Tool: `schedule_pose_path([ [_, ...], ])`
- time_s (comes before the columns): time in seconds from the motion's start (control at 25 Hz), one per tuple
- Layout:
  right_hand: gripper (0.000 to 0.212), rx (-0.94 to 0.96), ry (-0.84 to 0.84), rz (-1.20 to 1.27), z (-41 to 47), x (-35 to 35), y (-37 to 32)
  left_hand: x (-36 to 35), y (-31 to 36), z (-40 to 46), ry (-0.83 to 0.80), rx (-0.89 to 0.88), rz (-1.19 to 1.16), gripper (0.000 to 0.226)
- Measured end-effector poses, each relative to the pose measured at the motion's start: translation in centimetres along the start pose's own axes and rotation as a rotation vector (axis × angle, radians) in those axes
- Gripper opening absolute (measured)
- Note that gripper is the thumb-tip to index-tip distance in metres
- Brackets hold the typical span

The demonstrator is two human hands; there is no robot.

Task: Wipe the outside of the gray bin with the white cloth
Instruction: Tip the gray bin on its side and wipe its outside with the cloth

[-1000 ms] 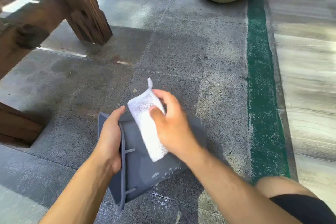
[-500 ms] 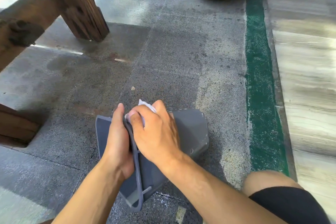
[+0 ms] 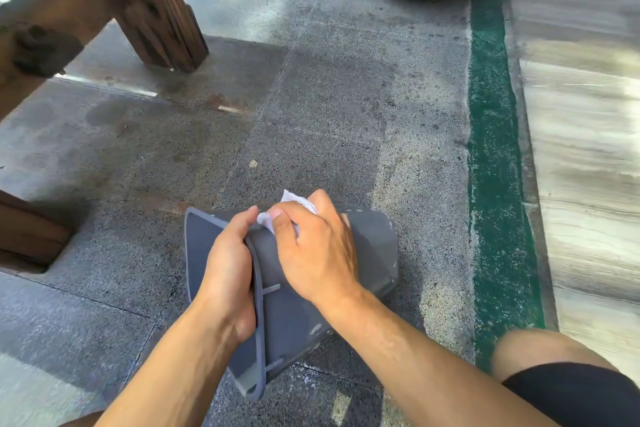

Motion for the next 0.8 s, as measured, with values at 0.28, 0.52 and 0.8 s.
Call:
schedule_pose_path([
  [0.28, 0.038, -0.062, -0.017, -0.036, 0.5, -0.6, 3.0, 1.4, 0.1, 0.1, 0.008, 0.017, 0.021, 0.043],
  [0.52, 0.042, -0.069, -0.028, -0.079, 1.3, -1.3, 3.9, 2.8, 0.6, 0.1, 0.077, 0.047, 0.054, 0.037],
  [0.8, 0.038, -0.103, 0.023, -0.152, 2.2, -1.2, 6.8, 4.0, 1.0, -0.2, 0.131, 0.093, 0.052, 0.040],
])
Point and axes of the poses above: each hand's wrist, its own z-axis towards the middle knuckle, its own x-axis out of the back of the hand, y = z × x, the point moved 7 cm from there along z, towards the middle knuckle, and after that the axes turned 2 degrees about -y, right-handed, at the moved point
